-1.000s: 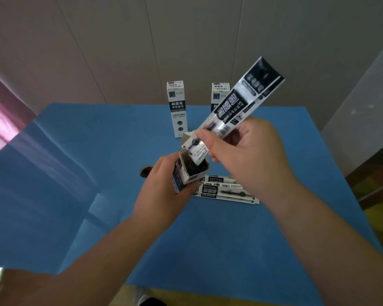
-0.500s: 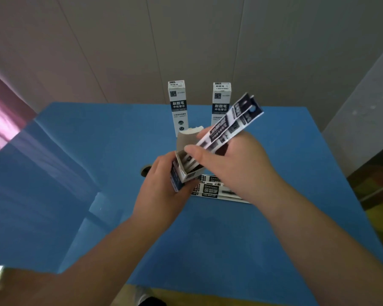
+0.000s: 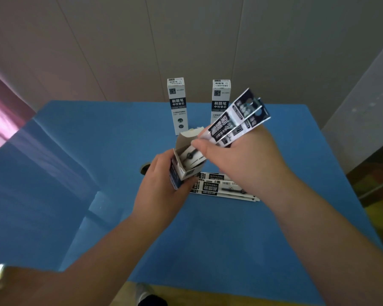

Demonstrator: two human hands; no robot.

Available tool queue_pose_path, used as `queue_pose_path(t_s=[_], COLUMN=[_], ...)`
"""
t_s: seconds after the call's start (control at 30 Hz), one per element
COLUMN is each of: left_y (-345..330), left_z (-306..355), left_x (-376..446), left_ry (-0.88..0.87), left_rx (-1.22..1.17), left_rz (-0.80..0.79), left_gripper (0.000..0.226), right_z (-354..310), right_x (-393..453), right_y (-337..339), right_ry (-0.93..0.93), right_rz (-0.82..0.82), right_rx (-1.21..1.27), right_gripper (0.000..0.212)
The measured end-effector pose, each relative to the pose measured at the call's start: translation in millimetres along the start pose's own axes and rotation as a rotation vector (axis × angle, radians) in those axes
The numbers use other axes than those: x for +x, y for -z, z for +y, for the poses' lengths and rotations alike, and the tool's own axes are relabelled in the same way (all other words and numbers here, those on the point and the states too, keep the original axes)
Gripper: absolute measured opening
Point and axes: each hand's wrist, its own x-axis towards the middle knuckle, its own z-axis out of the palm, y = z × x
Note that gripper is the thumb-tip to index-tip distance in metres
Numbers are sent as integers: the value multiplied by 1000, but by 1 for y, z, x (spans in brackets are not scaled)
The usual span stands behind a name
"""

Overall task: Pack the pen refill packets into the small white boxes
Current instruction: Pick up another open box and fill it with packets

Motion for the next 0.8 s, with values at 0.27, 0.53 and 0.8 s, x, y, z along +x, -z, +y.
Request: queue_pose_path(t_s=[0.27, 0.53, 0.8], left_y=[2, 4, 5], left_z=[3, 6, 3], left_x=[-5, -10, -10], left_ry=[-14, -42, -28], left_rx=[17, 13, 21], left_rz=[8, 26, 37], left_gripper=[56, 60, 67], right_z=[-9, -19, -27], right_x=[1, -9, -15], right_y=[12, 19, 22], right_ry=[16, 46, 126], right_rz=[34, 34, 24], right_rx=[-169, -51, -35], right_gripper=[17, 14, 10])
